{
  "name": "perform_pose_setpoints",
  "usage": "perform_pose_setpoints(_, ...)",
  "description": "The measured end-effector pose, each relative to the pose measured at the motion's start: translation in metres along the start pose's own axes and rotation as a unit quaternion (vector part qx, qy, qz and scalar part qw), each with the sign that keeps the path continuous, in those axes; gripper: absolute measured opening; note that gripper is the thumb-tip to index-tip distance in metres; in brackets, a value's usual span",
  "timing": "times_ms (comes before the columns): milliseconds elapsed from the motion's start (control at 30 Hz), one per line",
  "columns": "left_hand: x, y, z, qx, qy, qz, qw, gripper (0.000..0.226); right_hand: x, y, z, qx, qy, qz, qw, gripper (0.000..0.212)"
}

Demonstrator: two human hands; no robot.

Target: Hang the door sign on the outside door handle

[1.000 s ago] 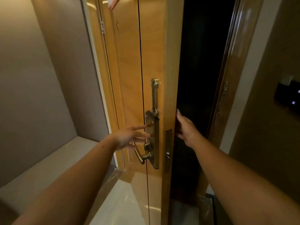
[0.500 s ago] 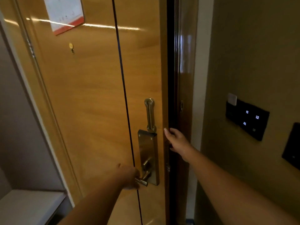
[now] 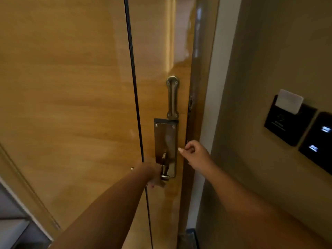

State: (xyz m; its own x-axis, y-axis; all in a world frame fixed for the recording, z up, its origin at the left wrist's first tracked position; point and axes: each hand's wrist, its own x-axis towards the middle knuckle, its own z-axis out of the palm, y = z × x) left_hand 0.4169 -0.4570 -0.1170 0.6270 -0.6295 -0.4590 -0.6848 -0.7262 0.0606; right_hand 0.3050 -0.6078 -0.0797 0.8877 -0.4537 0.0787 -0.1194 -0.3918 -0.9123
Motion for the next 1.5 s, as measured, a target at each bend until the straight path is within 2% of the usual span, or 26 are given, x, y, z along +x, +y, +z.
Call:
perform_pose_setpoints(100, 0.036, -0.005, -0.018, -0.034, -0.021, 0.017, 0.999, 0.034, 0.027, 0.002, 0.013, -0.026, -0.022, 0.003, 0.999, 0.015)
perform_pose_setpoints(200, 0.068, -0.013, -0.022, -0.050, 0.042, 0.047, 0.997, 0.034, 0.054, 0.004, 0.027, -0.045, -0.045, 0.013, 0.998, 0.012)
perform_pose_setpoints(267, 0.092, -0.018, -0.014, -0.135, 0.088, 0.055, 0.985, 0.035, 0.073, 0.006, 0.032, -0.055, -0.053, 0.017, 0.997, 0.006)
perform_pose_setpoints(367, 0.122, -0.023, -0.007, -0.245, 0.126, 0.073, 0.959, 0.025, 0.096, 0.017, 0.032, -0.052, -0.038, 0.045, 0.997, 0.002)
perform_pose_setpoints(500, 0.155, -0.029, -0.014, -0.301, 0.139, 0.076, 0.941, 0.009, 0.112, 0.043, 0.032, -0.049, -0.019, 0.093, 0.994, 0.008)
perform_pose_setpoints(633, 0.185, -0.034, -0.023, -0.335, 0.158, 0.068, 0.926, 0.026, 0.120, 0.061, 0.035, -0.057, -0.018, 0.125, 0.990, 0.004)
perform_pose_setpoints(767, 0.204, -0.036, -0.027, -0.379, 0.154, 0.061, 0.910, 0.016, 0.126, 0.064, 0.025, -0.039, -0.010, 0.157, 0.987, 0.012)
perform_pose_setpoints(967, 0.211, -0.037, -0.025, -0.384, 0.140, 0.039, 0.912, 0.014, 0.136, 0.068, 0.012, -0.022, 0.030, 0.189, 0.981, 0.021)
perform_pose_setpoints(1133, 0.210, -0.033, -0.023, -0.393, 0.169, 0.025, 0.904, 0.012, 0.138, 0.059, 0.019, -0.045, -0.006, 0.166, 0.985, 0.013)
perform_pose_setpoints(1233, 0.212, -0.034, -0.029, -0.394, 0.158, 0.036, 0.905, 0.009, 0.129, 0.063, 0.024, -0.027, -0.019, 0.150, 0.988, 0.004)
perform_pose_setpoints(1333, 0.209, -0.033, -0.035, -0.403, 0.148, 0.047, 0.902, 0.009, 0.112, 0.067, 0.018, -0.027, -0.023, 0.160, 0.987, 0.005)
perform_pose_setpoints(1433, 0.202, -0.036, -0.041, -0.380, 0.143, 0.052, 0.912, 0.015, 0.092, 0.078, 0.015, -0.005, 0.003, 0.189, 0.982, 0.016)
perform_pose_setpoints(1500, 0.195, -0.038, -0.047, -0.321, 0.151, 0.055, 0.933, 0.018, 0.077, 0.079, 0.016, -0.006, 0.022, 0.201, 0.979, 0.015)
